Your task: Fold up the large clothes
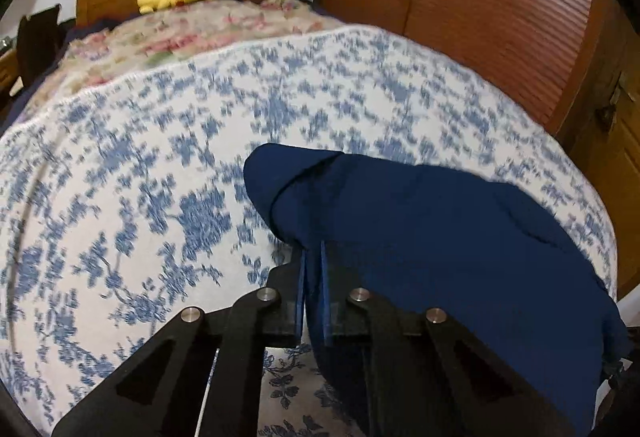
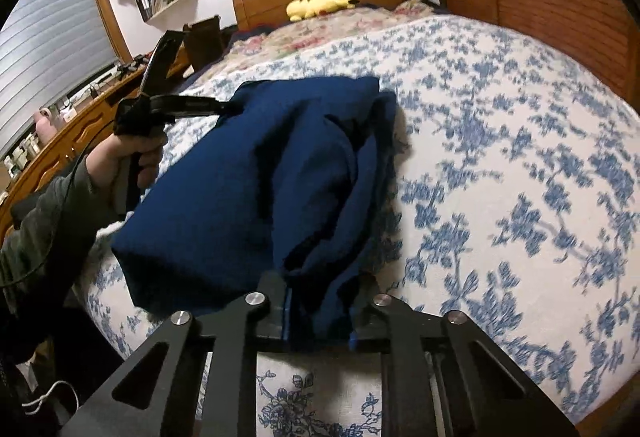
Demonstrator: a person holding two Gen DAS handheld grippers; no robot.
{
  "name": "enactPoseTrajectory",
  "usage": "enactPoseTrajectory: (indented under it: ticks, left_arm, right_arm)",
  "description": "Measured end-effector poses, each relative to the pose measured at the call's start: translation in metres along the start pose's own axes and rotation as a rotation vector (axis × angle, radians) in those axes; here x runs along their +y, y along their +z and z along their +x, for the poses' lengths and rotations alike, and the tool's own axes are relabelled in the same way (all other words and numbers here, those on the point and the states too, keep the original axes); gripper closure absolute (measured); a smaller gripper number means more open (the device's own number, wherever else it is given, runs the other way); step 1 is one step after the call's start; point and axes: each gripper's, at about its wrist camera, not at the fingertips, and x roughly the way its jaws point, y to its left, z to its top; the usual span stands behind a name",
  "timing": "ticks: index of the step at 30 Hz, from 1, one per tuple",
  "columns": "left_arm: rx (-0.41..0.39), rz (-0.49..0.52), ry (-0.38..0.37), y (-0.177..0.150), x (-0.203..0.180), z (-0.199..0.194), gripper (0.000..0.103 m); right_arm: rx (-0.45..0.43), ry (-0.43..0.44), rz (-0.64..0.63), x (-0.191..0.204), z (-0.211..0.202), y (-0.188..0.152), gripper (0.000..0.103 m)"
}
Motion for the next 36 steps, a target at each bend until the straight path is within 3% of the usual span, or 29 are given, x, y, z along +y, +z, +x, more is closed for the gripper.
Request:
enactPoseTrajectory:
  ticks: [10, 16, 20, 29, 36]
  left_arm:
    - [-0.095, 0.098, -0.021, 0.028, -0.071, -0.037, 0.097]
    - [-0.139, 0.186, -0.077, 0.053, -0.160, -0.041, 0.097]
    - [-0.159, 0.239, -0.134, 0.075, -0.229, -0.025, 0.097]
    - [-0.124, 0.307, -0.299, 0.104, -0.374, 0.035, 0.098]
    - [-0.116, 0.373, -0.302, 0.099, -0.416, 0.054, 0.099]
  right_arm:
    - [-0.136, -0.095, -0.023, -0.045, -0.053, 0.017, 0.089]
    - [-0.192, -0.227, -0.033, -0.103, -0.103, 0.018, 0.090]
    - [-0.218, -0.345, -0.026, -0.150, -0.143, 0.020, 0.090]
    - [-0.201, -0.615, 0.038, -0.250, -0.213, 0.016, 0.091]
    - [-0.096, -0.681, 0.175, -0.313, -0.208, -0.010, 0.085]
